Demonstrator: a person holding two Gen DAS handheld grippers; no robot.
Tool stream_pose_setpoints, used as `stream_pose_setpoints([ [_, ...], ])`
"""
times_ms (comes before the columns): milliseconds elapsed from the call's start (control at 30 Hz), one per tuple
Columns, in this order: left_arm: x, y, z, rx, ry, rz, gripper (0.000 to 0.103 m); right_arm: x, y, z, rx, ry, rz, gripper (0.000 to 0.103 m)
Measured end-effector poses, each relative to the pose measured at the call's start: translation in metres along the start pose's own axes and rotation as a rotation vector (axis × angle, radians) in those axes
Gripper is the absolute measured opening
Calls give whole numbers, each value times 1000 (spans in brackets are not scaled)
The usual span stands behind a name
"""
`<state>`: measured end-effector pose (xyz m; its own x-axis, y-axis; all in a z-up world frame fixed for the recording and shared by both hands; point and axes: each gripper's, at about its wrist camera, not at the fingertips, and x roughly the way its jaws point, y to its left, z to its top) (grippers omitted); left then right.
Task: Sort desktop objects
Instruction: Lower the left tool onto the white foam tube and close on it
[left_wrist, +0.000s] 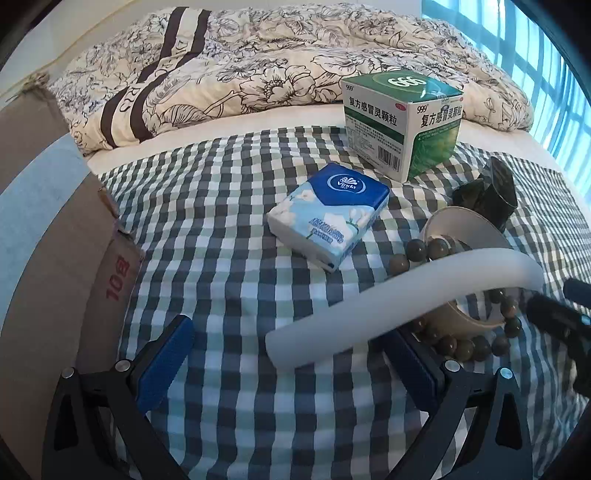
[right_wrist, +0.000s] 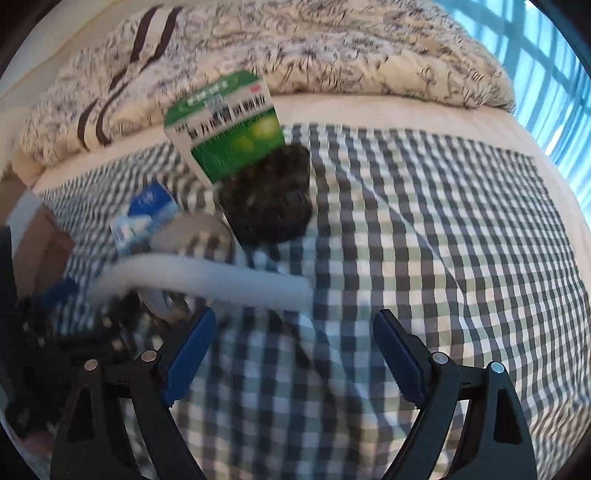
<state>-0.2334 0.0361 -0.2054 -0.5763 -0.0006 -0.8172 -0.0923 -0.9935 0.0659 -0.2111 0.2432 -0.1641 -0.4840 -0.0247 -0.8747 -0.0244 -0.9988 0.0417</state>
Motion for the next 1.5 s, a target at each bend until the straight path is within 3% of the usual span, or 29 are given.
stream_pose_setpoints([
  [133,2,-5,1,7,-15,6,103,6,2,-1,-57,11,-30,86],
  [200,2,-7,1,17,-18,1,98,9,7,-1,-94,-1,-64,82],
  [267,0,-9,1,31,-24,-12,87,13,13,1,-128,-20,-70,70],
  [300,0,-12,1,45,-26,-21,83,15,15,2,-138,-20,-72,59],
  [367,-3,-16,0,70,-33,-44,62,19,20,5,-157,-9,-85,38],
  [400,-5,-19,-1,86,-38,-58,56,20,22,5,-162,-7,-85,23],
  [433,-6,-21,-2,97,-43,-58,50,20,23,6,-160,-11,-75,20],
  [500,-7,-23,-2,109,-40,-70,27,15,21,5,-140,-26,-51,11],
  [567,-9,-20,-1,97,-44,-76,18,11,18,3,-123,-32,-37,10],
  [733,-12,-12,1,63,-35,-84,16,3,16,0,-100,-42,-13,10],
  [1500,-72,-17,-2,94,-81,-70,16,-63,11,-17,-78,-117,35,9],
])
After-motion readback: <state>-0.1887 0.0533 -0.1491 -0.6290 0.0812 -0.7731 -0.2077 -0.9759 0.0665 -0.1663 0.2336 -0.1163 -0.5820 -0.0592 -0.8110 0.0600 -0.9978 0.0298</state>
